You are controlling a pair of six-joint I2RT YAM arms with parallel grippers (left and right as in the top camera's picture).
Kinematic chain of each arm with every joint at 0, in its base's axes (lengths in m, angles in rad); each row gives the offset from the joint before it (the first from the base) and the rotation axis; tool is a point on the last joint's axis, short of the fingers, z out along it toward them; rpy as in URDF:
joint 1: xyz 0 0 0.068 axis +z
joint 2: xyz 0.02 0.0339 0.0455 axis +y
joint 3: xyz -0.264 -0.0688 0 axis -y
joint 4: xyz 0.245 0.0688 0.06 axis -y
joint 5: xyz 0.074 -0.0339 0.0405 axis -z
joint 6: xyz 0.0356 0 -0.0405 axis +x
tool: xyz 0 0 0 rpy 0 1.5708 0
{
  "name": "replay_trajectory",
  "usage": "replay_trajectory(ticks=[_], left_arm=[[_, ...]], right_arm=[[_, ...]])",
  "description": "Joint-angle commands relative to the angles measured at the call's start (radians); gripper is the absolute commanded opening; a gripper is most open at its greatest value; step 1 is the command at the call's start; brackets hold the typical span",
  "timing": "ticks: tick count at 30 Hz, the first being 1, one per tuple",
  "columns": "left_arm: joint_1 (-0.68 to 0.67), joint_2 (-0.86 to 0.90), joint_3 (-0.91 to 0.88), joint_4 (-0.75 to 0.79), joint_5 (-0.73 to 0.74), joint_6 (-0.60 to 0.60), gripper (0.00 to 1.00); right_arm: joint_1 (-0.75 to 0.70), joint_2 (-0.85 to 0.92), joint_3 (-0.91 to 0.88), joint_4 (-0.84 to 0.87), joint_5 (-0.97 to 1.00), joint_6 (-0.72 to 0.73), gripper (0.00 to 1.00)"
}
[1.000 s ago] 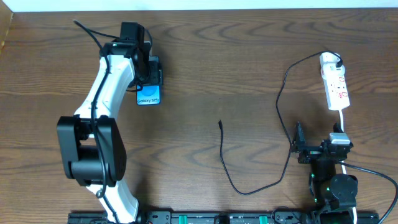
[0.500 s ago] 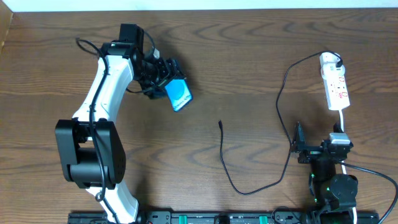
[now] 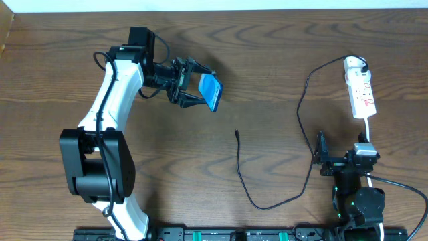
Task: Plug charger to phone and switch on socket
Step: 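Lift the phone with the left gripper and tilt it upright, then rotate the held phone with the left gripper toward the table center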
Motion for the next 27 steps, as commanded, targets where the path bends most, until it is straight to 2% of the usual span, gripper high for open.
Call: replay_trajectory(ticks=[1,9,16,21,27], left_arm=[[0.002,-0.032,0.009,-0.007,0.154,-0.151,0.07],[0.002,-0.032,0.009,-0.006,0.192,-0.327,0.07],[0.002,-0.032,0.009,-0.006,0.199,-0.324,0.07],[0.002,-0.032,0.009,-0.006,0.2,-0.278,0.08],[0.002,-0.032,0.009,-0.006,0.281,-0.231,0.07]], right_arm=[[0.003,-0.007,-0.001,-0.004,0.005,0.009,0.99],[0.003,-0.007,-0.001,-0.004,0.005,0.009,0.99],[0.003,-0.007,-0.001,-0.004,0.005,0.009,0.99],[0.003,-0.007,-0.001,-0.004,0.005,0.009,0.99],[0.003,-0.007,-0.001,-0.004,0.005,0.009,0.99]])
